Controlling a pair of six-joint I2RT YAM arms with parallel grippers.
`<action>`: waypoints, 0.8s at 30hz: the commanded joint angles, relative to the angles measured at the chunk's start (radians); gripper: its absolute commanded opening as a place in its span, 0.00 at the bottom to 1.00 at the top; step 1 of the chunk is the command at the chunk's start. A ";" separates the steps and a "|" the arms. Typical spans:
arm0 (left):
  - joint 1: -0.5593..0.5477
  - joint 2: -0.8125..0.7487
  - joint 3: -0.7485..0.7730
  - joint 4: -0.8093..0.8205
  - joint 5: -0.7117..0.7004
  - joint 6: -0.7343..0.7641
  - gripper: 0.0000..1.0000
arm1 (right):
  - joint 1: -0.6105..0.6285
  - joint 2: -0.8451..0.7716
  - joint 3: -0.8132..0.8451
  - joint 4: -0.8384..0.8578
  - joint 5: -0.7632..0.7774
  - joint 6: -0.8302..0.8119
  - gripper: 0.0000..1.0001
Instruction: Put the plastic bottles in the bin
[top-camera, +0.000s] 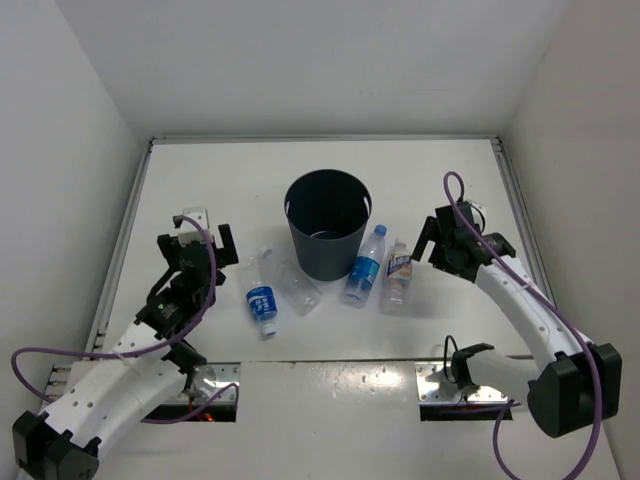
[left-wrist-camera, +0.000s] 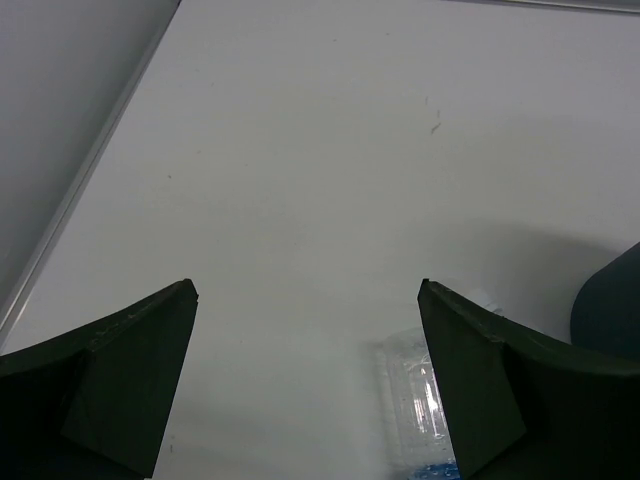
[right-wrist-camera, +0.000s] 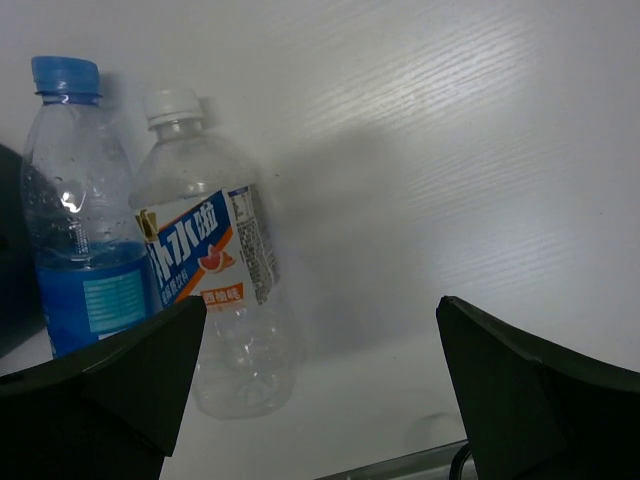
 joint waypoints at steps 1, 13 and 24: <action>-0.007 -0.016 -0.010 0.037 -0.014 -0.002 0.99 | 0.033 -0.040 -0.004 -0.020 0.045 0.045 1.00; -0.007 -0.052 -0.030 0.037 0.053 0.030 0.99 | 0.013 -0.060 0.018 -0.077 -0.048 0.041 1.00; -0.007 -0.052 -0.059 0.070 0.257 0.077 0.99 | 0.076 -0.142 0.100 -0.101 -0.209 -0.016 1.00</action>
